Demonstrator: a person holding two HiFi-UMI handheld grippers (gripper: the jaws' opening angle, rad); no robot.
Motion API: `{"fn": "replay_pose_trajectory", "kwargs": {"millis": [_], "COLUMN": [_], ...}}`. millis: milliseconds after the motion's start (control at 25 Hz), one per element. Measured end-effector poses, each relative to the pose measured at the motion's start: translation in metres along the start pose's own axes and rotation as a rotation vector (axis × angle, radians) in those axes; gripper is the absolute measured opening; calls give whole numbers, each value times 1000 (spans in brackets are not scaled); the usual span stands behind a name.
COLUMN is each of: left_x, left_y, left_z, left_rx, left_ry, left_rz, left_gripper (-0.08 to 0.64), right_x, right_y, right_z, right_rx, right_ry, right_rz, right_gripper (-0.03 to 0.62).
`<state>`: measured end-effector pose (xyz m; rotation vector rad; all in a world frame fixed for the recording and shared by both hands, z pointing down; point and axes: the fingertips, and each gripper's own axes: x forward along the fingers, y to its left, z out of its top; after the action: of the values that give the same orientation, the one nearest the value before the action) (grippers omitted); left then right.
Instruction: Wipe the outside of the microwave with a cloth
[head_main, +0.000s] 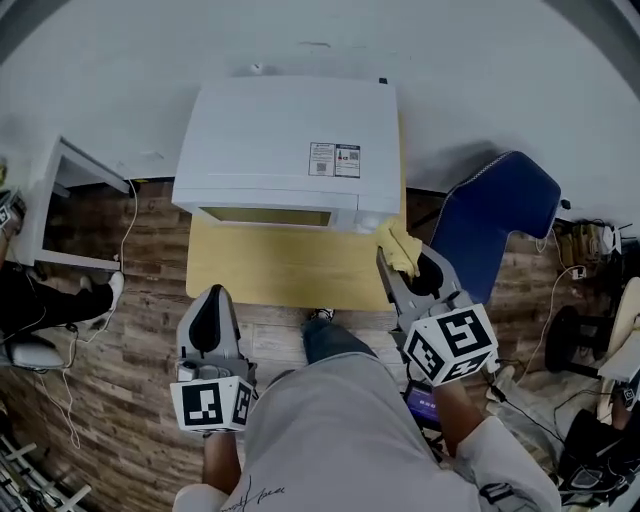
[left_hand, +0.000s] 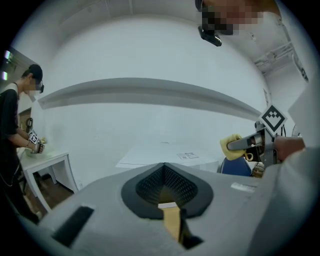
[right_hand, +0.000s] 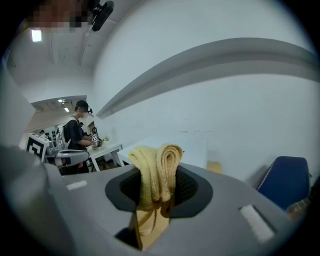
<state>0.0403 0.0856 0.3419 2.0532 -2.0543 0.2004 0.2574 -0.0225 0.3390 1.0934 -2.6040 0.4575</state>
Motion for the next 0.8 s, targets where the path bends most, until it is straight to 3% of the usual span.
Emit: {"fn": "replay_pose_trajectory", "kwargs": {"millis": [440,640,800], "left_x": [65,88,107], "left_y": [7,14,22], "left_z": [19,28,34], "left_rx": [31,47,50], "left_ry": [45,32,20], "left_rz": [-55,-110,-180], "left_gripper": [-6,-5,-5], "right_x": [48,73,103], "right_y": [-69,-90,-100], "right_z": [39,57,64], "right_rx": [57,42,42], "right_ry": [2,15,87], "right_rz": [-75,-108,-105], "right_gripper": [110,110,110]}}
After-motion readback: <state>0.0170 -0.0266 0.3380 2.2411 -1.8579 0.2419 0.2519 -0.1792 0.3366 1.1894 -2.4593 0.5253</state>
